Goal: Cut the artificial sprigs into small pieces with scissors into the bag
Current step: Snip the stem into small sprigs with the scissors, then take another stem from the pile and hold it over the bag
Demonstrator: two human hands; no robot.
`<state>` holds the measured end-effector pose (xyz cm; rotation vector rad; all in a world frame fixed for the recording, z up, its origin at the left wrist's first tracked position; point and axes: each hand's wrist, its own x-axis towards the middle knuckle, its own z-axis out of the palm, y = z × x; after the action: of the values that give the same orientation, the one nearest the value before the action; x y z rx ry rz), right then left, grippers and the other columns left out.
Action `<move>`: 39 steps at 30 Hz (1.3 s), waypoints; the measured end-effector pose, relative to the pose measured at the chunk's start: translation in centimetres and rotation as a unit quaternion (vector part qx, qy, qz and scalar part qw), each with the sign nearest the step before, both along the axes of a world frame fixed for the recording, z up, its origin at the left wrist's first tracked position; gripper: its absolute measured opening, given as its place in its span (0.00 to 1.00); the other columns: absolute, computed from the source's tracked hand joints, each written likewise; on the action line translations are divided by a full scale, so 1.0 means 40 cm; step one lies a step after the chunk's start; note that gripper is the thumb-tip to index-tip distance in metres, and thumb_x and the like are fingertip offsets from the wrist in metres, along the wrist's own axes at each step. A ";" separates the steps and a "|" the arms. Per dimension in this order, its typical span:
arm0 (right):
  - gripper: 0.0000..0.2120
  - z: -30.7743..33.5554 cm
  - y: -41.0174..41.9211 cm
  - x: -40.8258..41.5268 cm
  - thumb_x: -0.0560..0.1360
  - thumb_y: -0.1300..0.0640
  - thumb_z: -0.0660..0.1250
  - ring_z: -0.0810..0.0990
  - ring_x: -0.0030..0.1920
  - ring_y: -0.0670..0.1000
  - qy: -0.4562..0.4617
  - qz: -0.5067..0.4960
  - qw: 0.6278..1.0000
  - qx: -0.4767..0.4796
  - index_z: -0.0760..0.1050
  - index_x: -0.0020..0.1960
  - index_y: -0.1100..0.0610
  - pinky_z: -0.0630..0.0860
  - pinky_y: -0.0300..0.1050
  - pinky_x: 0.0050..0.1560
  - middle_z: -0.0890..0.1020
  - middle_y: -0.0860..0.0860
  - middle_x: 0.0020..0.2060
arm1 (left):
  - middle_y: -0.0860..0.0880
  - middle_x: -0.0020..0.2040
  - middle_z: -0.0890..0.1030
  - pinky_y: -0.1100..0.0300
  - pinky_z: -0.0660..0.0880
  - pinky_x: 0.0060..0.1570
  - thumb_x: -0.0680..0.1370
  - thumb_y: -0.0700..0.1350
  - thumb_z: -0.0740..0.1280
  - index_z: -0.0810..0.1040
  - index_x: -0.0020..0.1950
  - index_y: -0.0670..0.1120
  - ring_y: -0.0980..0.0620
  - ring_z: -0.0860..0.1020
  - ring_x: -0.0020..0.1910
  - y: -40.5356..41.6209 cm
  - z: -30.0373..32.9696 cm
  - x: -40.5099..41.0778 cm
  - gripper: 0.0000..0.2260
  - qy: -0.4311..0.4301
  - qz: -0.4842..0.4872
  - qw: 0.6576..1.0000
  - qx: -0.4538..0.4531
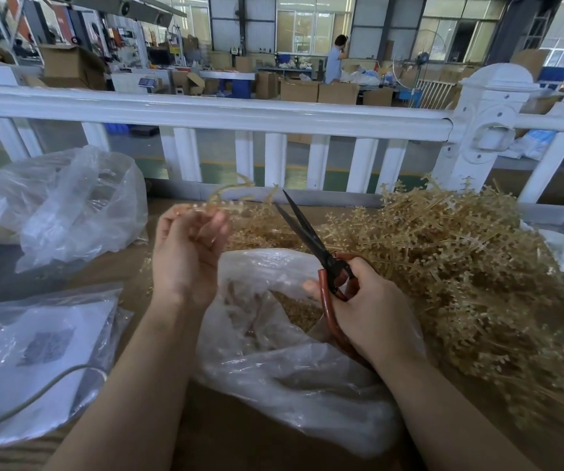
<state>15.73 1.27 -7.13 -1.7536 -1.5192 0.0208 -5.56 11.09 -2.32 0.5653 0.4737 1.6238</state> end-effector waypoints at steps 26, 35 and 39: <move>0.31 0.003 0.001 0.004 0.67 0.18 0.58 0.82 0.42 0.45 0.009 0.001 1.000 -0.019 0.73 0.51 0.43 0.83 0.50 0.41 0.82 0.41 0.39 | 0.46 0.60 0.74 0.47 0.62 0.66 0.76 0.55 0.72 0.79 0.64 0.56 0.43 0.68 0.63 0.006 -0.062 0.018 0.17 0.729 0.197 0.653 0.049; 0.31 -0.003 0.006 0.006 0.67 0.17 0.57 0.81 0.39 0.41 0.012 0.003 1.000 0.006 0.73 0.50 0.42 0.83 0.48 0.39 0.81 0.38 0.36 | 0.51 0.44 0.85 0.54 0.76 0.43 0.78 0.49 0.70 0.85 0.50 0.51 0.46 0.81 0.44 -0.003 -0.065 0.016 0.05 0.691 0.290 0.654 0.104; 0.30 -0.004 0.010 0.006 0.65 0.16 0.58 0.81 0.37 0.39 0.057 0.001 0.998 0.002 0.74 0.48 0.39 0.81 0.44 0.37 0.82 0.36 0.36 | 0.61 0.39 0.84 0.64 0.79 0.44 0.78 0.48 0.71 0.84 0.50 0.55 0.59 0.83 0.42 -0.033 -0.020 0.038 0.03 0.463 0.264 0.836 0.130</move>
<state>15.98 1.66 -7.28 -1.7180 -1.4386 0.1174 -4.02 9.78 -3.11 1.5610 1.2144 1.8636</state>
